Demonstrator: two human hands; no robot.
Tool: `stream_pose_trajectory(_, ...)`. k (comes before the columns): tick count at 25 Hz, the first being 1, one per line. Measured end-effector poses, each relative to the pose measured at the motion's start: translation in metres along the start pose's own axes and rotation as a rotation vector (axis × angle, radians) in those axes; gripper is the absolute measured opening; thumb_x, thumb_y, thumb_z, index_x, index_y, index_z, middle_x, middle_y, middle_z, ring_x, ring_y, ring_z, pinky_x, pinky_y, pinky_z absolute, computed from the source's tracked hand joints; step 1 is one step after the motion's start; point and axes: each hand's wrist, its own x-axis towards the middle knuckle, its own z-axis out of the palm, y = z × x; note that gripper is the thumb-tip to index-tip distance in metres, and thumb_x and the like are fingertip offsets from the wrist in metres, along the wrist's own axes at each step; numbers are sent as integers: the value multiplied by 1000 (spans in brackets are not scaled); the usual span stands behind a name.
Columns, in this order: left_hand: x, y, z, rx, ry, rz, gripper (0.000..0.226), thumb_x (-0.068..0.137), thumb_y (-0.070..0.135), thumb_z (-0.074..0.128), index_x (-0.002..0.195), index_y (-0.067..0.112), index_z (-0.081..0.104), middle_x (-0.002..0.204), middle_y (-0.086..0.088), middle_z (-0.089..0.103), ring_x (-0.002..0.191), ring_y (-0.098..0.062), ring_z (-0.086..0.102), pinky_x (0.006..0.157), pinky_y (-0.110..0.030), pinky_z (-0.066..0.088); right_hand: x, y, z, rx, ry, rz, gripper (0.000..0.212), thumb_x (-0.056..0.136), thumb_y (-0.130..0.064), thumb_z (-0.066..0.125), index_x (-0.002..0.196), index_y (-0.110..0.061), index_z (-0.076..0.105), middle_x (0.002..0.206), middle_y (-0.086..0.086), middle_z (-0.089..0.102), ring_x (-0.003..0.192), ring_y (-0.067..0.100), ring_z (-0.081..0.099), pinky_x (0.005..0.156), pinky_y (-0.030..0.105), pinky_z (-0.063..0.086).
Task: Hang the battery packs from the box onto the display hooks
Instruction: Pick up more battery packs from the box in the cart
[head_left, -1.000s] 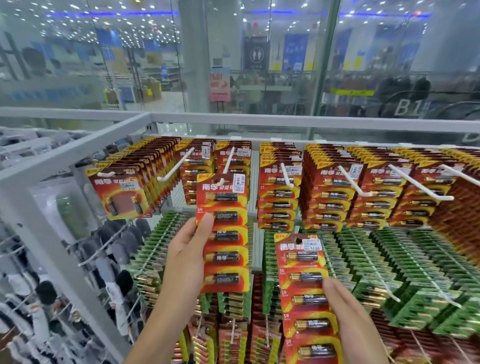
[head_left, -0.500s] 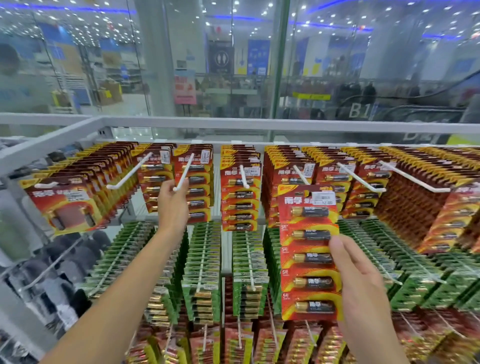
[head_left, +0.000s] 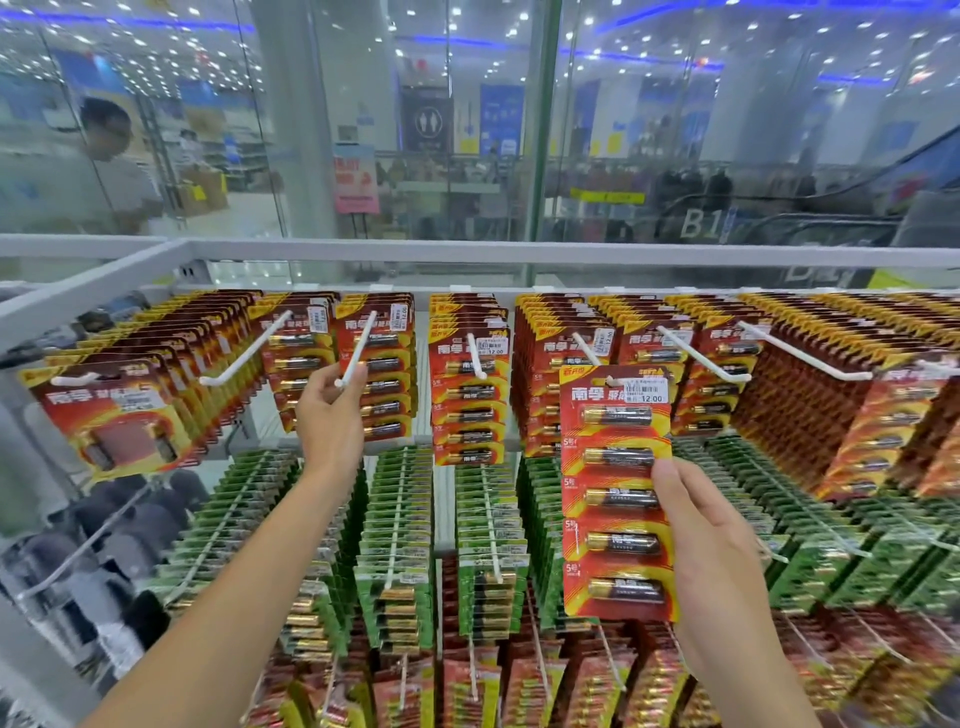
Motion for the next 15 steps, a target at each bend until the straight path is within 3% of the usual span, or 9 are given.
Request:
stream_pose_trajectory(6, -4, 4, -3, -4, -11, 5, 40, 97, 47, 68, 127, 21, 63, 111, -3, 72, 107, -21, 68, 98, -47, 55, -2, -1, 0, -12, 30, -2, 26, 103, -38, 53, 100, -26, 75, 93, 3, 80, 77, 27, 78, 67, 42, 60)
stream_pose_trajectory(12, -8, 10, 0, 40, -3, 6, 43, 101, 43, 63, 134, 15, 60, 105, -5, 63, 90, -16, 58, 76, -29, 47, 48, 7, 17, -161, 58, -36, 34, 108, -41, 46, 105, -23, 75, 98, 7, 79, 87, 33, 77, 81, 58, 62)
stream_pose_trajectory(15, -12, 14, 0, 35, -8, 0, 42, 102, 40, 63, 134, 12, 61, 105, -14, 64, 87, -20, 59, 80, -38, 52, 83, 17, 29, -227, 65, -101, 38, 108, -44, 44, 110, -20, 73, 97, 4, 78, 91, 30, 76, 79, 51, 63)
